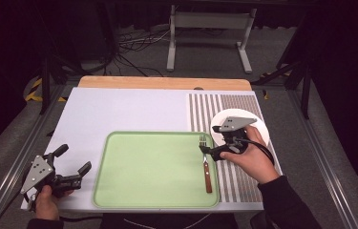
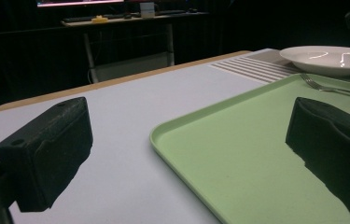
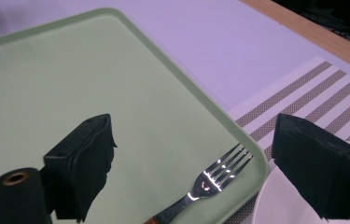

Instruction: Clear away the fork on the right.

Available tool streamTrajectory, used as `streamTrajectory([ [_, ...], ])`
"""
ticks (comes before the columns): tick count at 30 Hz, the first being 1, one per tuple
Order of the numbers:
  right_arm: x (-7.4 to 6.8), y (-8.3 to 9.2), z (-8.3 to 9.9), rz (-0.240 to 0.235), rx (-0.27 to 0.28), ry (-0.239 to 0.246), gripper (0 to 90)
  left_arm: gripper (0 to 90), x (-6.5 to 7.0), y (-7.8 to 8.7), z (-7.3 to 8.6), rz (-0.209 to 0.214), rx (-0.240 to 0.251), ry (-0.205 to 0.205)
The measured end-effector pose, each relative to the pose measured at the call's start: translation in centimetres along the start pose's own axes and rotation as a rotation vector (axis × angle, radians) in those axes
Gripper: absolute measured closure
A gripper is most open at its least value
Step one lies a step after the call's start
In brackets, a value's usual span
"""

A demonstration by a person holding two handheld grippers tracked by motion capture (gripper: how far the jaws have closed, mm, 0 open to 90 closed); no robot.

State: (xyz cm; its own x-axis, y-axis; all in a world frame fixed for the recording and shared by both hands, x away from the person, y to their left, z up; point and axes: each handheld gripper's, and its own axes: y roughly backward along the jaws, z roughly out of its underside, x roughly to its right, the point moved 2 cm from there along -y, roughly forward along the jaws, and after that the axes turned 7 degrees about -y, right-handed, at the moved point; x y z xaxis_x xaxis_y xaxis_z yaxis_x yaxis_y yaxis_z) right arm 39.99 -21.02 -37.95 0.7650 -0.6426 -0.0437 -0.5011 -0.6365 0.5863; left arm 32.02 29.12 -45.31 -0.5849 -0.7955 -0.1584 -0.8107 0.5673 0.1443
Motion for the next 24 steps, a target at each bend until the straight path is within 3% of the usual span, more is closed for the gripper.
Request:
streamTrajectory([
  [8,0.5,1.9,1.7,-0.006,0.099,-0.004,8.8,1.2,0.0,0.0,0.0,-0.001,-0.002,0.001],
  [11,0.8,3.3,2.5,-0.014,0.159,-0.020,7.3,1.2,-0.1,0.1,0.0,-0.003,0.002,0.002],
  [20,1.3,4.9,4.2,-0.016,0.236,-0.001,3.7,1.2,-0.2,0.2,0.0,-0.010,0.008,0.013],
  [21,1.5,5.4,4.7,-0.026,0.275,-0.009,3.7,1.2,-0.2,0.2,0.1,-0.012,0.009,0.013],
  [24,1.8,6.0,5.5,-0.022,0.318,-0.013,3.7,1.3,-0.3,0.3,0.1,-0.011,0.007,0.016],
])
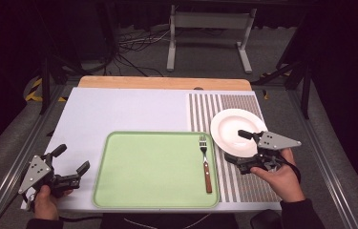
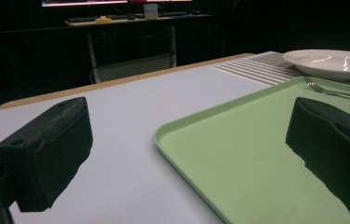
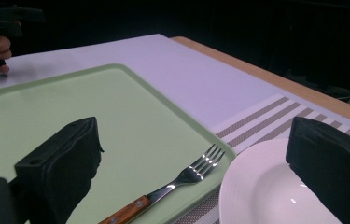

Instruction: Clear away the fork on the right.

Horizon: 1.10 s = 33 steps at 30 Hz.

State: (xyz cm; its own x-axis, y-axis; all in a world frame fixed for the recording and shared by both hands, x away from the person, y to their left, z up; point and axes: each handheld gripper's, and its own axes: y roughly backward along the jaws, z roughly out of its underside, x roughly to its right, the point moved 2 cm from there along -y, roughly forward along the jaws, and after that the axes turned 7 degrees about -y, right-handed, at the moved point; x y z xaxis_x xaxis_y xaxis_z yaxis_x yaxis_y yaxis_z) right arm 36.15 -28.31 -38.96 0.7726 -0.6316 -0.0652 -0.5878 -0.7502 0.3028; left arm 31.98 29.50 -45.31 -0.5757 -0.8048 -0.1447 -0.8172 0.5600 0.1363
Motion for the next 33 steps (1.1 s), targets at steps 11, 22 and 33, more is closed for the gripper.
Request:
streamTrajectory([
  [11,1.0,1.3,2.7,0.021,0.062,-0.020,2.4,1.2,0.0,0.0,0.0,0.002,0.002,-0.002],
  [22,1.7,1.4,6.4,0.029,0.058,-0.002,2.4,1.2,0.1,-0.1,-0.1,0.009,0.006,-0.004],
  [33,2.2,1.3,7.1,0.073,0.100,-0.038,1.5,1.2,0.2,-0.1,-0.1,0.016,0.010,-0.007],
])
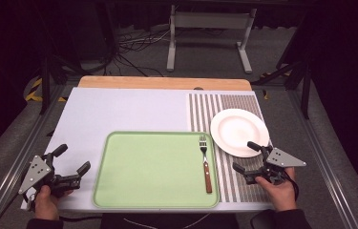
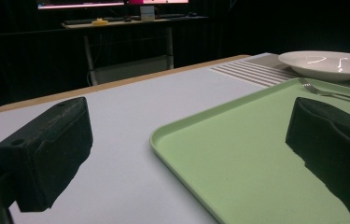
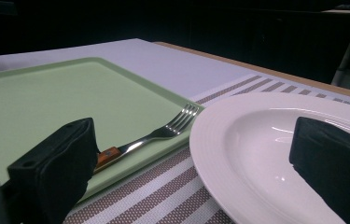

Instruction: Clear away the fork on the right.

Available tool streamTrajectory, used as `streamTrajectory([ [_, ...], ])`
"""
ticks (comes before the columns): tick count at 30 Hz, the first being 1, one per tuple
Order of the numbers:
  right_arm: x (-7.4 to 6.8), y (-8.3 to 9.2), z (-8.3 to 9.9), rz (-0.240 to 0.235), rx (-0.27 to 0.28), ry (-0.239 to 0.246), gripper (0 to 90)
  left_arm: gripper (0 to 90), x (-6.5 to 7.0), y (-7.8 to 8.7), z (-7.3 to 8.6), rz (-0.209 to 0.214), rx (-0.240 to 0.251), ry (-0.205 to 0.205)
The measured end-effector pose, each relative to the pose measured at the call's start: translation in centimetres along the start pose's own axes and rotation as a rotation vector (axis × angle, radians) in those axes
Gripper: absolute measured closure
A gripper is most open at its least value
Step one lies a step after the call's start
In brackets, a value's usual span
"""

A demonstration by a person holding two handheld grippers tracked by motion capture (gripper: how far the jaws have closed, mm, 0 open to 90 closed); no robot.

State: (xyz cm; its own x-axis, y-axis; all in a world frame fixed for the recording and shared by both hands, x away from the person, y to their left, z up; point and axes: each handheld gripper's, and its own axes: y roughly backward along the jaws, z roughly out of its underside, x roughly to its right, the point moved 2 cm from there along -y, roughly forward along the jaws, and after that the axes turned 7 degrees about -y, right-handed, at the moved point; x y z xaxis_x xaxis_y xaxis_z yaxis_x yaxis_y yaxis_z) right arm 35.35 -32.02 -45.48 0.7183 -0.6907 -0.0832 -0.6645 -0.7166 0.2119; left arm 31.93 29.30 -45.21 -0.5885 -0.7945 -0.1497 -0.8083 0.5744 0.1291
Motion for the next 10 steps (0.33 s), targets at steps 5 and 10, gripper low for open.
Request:
streamTrajectory([
  [5,0.24,0.05,0.10,0.012,0.007,-0.012,1.4,1.2,0.00,-0.02,0.00,0.001,0.000,0.000],
  [10,0.28,0.10,0.04,0.017,0.017,-0.016,1.4,1.3,-0.03,-0.01,0.02,0.004,-0.001,-0.001],
])
